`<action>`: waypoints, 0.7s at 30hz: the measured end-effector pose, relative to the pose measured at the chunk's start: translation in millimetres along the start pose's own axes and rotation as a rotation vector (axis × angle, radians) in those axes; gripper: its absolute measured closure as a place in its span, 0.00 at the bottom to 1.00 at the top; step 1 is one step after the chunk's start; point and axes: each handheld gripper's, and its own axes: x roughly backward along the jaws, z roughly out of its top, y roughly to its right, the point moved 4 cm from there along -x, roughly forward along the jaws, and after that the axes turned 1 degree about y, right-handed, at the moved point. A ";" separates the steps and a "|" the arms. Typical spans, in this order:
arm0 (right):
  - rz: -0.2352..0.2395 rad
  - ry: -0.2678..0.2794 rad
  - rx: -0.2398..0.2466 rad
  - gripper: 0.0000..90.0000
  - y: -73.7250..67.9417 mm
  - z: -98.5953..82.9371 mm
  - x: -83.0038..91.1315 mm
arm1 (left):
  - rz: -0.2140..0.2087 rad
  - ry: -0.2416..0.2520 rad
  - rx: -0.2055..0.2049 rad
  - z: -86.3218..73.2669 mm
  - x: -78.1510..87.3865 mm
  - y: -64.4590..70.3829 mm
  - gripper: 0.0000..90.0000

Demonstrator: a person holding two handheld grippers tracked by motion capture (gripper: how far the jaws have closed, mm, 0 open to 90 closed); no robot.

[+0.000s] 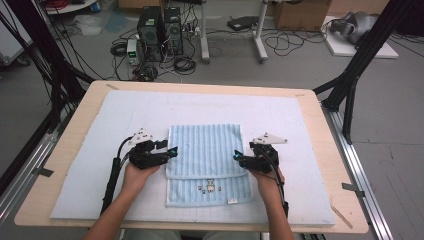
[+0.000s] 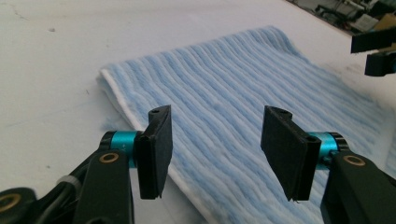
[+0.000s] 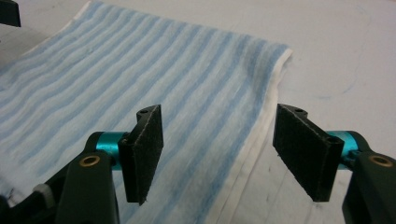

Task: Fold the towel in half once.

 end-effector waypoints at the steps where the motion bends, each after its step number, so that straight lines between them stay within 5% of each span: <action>1: 0.004 -0.005 0.001 0.35 -1.4 -2.4 1.6 | -0.004 0.007 0.001 -1.4 2.6 1.6 0.48; 8: 0.009 0.000 0.000 0.32 -10.8 -8.6 15.4 | -0.047 0.001 -0.006 -10.8 19.9 8.6 0.37; 14: -0.001 -0.019 0.028 0.31 -17.8 -13.8 24.9 | -0.013 0.032 0.002 -14.3 33.8 14.6 0.21; 19: -0.005 -0.025 0.041 0.29 -21.0 -18.0 32.9 | -0.009 0.032 -0.006 -15.8 38.9 19.1 0.21; 21: -0.012 -0.026 0.033 0.39 -20.0 -20.0 36.0 | -0.008 0.025 0.007 -17.4 39.3 19.0 0.21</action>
